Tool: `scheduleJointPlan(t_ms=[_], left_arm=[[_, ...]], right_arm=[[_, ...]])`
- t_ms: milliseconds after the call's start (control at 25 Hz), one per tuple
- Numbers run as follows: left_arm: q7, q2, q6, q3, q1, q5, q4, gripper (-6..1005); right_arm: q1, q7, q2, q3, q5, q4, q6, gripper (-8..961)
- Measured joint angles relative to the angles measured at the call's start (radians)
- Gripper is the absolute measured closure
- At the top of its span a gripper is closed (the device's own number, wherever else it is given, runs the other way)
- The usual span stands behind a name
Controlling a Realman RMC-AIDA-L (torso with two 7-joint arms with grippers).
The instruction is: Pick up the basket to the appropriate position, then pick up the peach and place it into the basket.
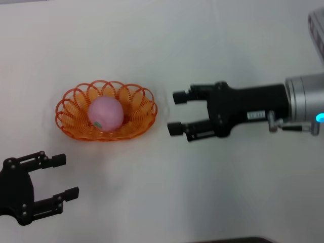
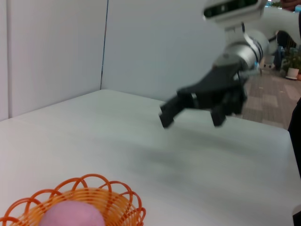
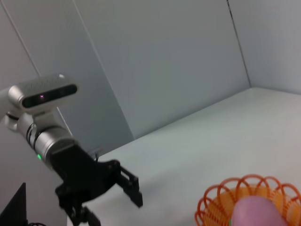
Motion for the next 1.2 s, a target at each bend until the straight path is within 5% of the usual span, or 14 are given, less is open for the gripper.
scheduleJointPlan(t_ms=[480, 1200], left_arm=[[0.060, 0.000, -0.080, 0.005, 0.007, 0.020, -0.046, 291], [0.072, 0.000, -0.151, -0.002, -0.005, 0.040, -0.106, 291]], right_arm=[[-0.011, -0.491, -0.003, 0.087, 0.001, 0.351, 0.013, 85], [-0.090, -0.562, -0.008, 0.164, -0.049, 0.359, 0.020, 85]])
